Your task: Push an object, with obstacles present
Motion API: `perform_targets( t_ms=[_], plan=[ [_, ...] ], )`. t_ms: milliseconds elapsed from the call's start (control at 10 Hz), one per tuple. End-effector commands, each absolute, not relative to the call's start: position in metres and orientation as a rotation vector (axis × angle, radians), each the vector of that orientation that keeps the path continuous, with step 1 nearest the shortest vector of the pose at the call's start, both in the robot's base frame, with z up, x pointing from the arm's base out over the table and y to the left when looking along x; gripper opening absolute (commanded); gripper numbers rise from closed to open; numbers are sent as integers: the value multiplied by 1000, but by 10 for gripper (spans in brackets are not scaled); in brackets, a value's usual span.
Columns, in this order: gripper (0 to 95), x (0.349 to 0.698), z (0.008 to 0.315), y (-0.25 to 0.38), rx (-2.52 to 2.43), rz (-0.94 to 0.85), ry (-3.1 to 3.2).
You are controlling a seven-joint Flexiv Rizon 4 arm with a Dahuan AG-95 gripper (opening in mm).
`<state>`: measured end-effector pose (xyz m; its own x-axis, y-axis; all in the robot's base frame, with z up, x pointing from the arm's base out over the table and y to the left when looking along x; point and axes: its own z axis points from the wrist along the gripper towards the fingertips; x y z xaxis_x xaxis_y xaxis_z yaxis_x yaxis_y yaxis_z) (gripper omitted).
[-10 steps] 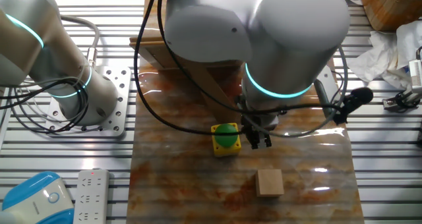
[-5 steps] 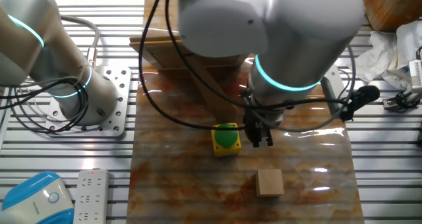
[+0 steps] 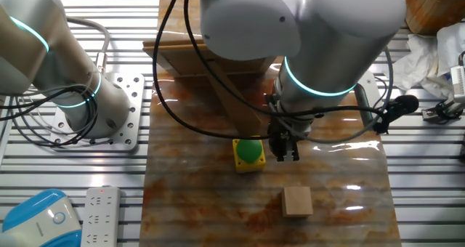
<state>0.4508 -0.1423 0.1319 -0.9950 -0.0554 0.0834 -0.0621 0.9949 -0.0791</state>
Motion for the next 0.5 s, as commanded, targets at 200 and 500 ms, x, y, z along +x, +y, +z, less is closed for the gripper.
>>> perform_targets(
  t_ms=[200, 500],
  plan=[
    [0, 450, 132, -143, 70, 138, -3067],
    [0, 450, 132, -143, 89, 140, -3067]
  ],
)
